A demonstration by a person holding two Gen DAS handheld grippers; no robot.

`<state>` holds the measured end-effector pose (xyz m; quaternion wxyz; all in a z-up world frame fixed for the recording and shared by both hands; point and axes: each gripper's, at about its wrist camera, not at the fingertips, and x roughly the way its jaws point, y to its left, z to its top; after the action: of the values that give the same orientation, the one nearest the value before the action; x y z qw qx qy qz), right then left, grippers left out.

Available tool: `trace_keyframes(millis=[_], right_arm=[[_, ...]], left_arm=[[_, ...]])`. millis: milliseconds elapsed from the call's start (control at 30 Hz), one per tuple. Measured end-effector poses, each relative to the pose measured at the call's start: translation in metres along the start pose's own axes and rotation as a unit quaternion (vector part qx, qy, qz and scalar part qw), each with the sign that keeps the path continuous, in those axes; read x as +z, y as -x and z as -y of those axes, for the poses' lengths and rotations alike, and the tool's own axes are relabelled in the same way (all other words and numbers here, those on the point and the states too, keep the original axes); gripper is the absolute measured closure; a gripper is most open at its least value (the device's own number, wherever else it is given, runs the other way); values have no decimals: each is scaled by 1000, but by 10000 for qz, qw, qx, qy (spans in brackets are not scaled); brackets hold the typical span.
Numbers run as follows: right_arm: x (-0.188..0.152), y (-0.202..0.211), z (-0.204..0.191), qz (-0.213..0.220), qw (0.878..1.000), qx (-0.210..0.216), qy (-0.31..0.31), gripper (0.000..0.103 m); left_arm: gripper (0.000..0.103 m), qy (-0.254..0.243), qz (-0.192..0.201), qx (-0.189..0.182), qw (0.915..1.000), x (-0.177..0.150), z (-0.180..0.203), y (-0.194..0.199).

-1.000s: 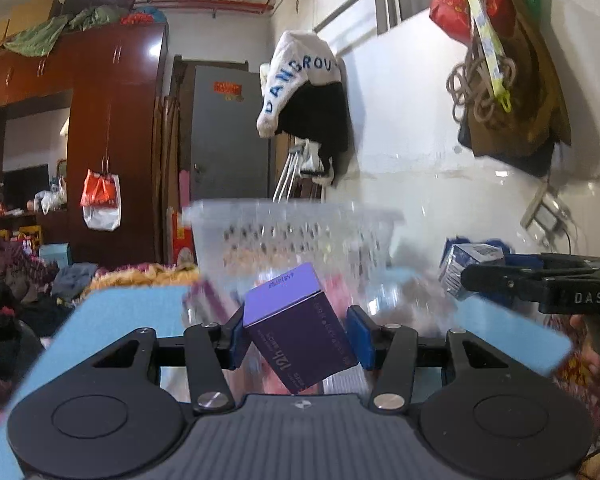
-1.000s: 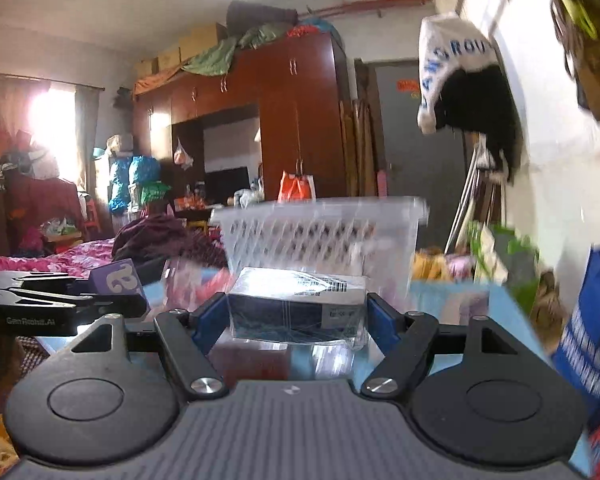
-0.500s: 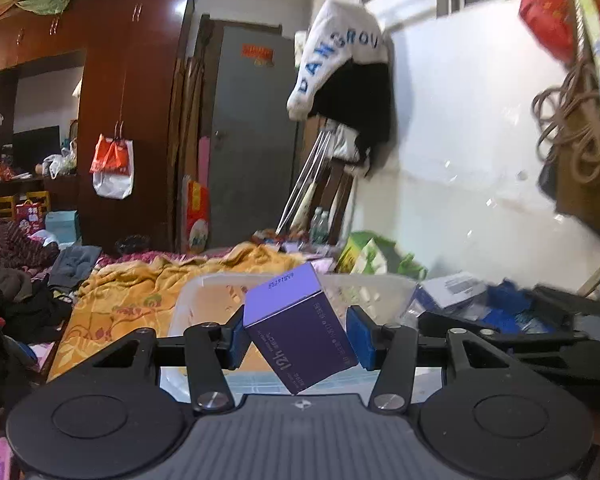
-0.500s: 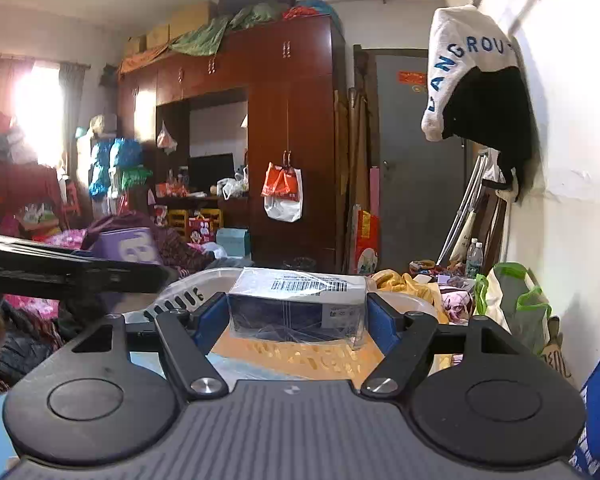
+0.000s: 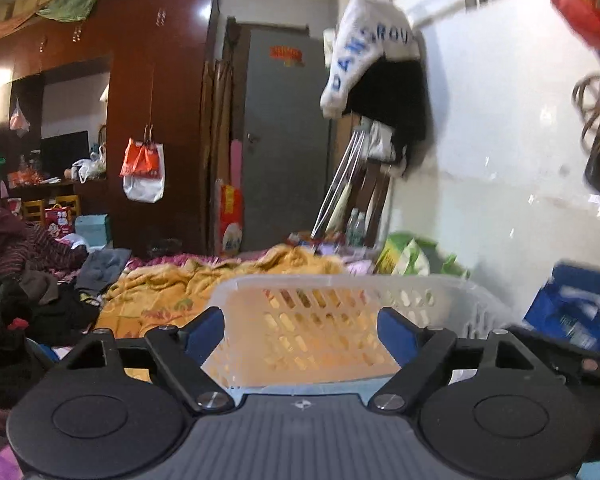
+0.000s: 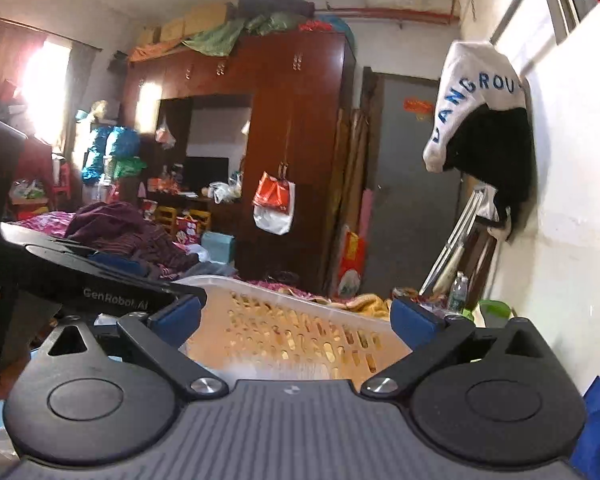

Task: Organize objects
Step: 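Lift both boxes over the white basket and open both tools to release, then grasp the white bagged packet with the left tool while the right tool grasps the dark red box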

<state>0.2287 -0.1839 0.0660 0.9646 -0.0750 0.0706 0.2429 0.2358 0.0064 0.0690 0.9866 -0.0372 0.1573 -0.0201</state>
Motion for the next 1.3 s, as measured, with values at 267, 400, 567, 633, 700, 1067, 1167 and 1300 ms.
trace_keyframes(millis=[267, 400, 567, 633, 700, 1067, 1167, 1300], right_arm=[[-66, 90, 5, 213, 9955, 11, -925, 0], [-109, 125, -7, 164, 9931, 255, -1132, 0], [-111, 139, -26, 284, 9930, 389, -1076, 0], [-110, 138, -35, 345, 9943, 431, -908, 0], [-111, 132, -42, 264, 9940, 593, -875, 0], [-125, 101, -60, -164, 9976, 395, -543, 17], [-129, 95, -66, -353, 9976, 342, -492, 17], [-134, 99, -71, -270, 9983, 302, -426, 24]], left_arm=[[17, -82, 457, -291, 9985, -74, -17, 103], [17, 3, 596, -372, 9975, -117, -31, 142], [29, -146, 769, -146, 9968, -151, -30, 175], [36, -313, 668, 19, 9973, -156, -23, 177], [40, -489, 530, -16, 9974, -158, -17, 172], [42, -688, 123, -37, 9976, -178, -23, 147], [42, -889, 173, -91, 9958, -182, -17, 151], [42, -1104, 218, -142, 9935, -185, -8, 158]])
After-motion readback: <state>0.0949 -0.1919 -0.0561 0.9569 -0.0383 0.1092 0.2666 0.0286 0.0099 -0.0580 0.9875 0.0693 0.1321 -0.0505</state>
